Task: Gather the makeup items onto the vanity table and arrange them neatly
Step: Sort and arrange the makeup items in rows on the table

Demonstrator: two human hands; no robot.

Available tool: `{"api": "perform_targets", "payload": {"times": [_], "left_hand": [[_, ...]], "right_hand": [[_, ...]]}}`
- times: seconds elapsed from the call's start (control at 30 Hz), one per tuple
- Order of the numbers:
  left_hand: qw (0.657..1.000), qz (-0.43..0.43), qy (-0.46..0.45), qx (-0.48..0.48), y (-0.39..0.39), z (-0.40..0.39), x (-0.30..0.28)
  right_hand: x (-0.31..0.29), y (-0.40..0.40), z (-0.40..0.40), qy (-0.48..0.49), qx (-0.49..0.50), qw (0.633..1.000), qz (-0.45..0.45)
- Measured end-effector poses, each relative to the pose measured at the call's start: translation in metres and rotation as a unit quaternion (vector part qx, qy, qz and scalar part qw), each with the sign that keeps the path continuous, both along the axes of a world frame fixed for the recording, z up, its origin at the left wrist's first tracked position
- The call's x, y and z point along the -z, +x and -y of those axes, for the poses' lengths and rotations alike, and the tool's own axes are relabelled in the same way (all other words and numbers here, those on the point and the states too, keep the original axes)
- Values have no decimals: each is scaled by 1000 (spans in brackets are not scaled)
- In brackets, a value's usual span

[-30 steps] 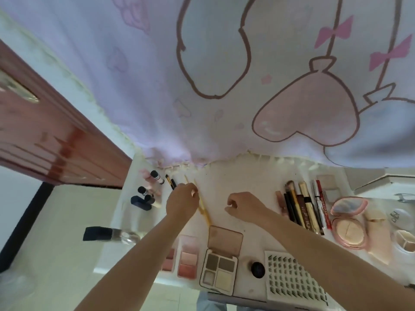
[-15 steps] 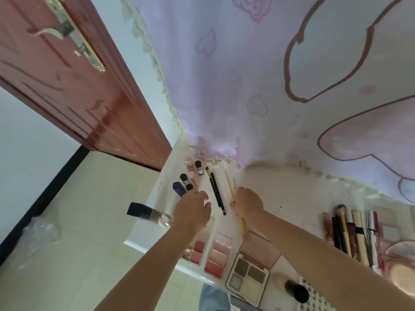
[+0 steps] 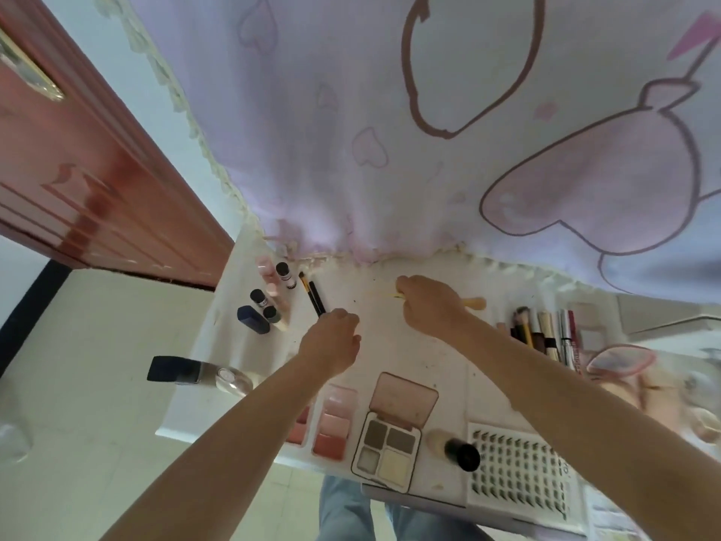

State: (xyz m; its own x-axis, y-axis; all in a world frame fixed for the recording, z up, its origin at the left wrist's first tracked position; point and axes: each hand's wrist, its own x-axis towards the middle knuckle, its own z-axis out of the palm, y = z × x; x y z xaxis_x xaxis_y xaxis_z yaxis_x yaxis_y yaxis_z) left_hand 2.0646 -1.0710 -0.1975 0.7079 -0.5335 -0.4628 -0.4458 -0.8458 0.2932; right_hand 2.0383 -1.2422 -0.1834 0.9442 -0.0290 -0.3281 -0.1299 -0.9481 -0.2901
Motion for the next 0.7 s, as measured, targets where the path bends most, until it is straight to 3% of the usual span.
{"api": "perform_targets", "payload": {"times": [0.07,0.17,0.37,0.57,0.7], "left_hand": [[997,-21,12,71,0,22,12],[988,-23,54,142,-2,46,27],[976,-19,125,180,-8,52,46],[976,-18,102,191,-2,53,36],[981,91,89,149,9,35,25]], "right_hand": [[-4,-24,29,-70,-73,995,2],[0,-62,64,-180,-180,963,-85],[24,-96,86,-219,-322,913,-123],[33,-108,87,-231,-301,915,-138],[33,-113,84,-221,-259,931,-129]]}}
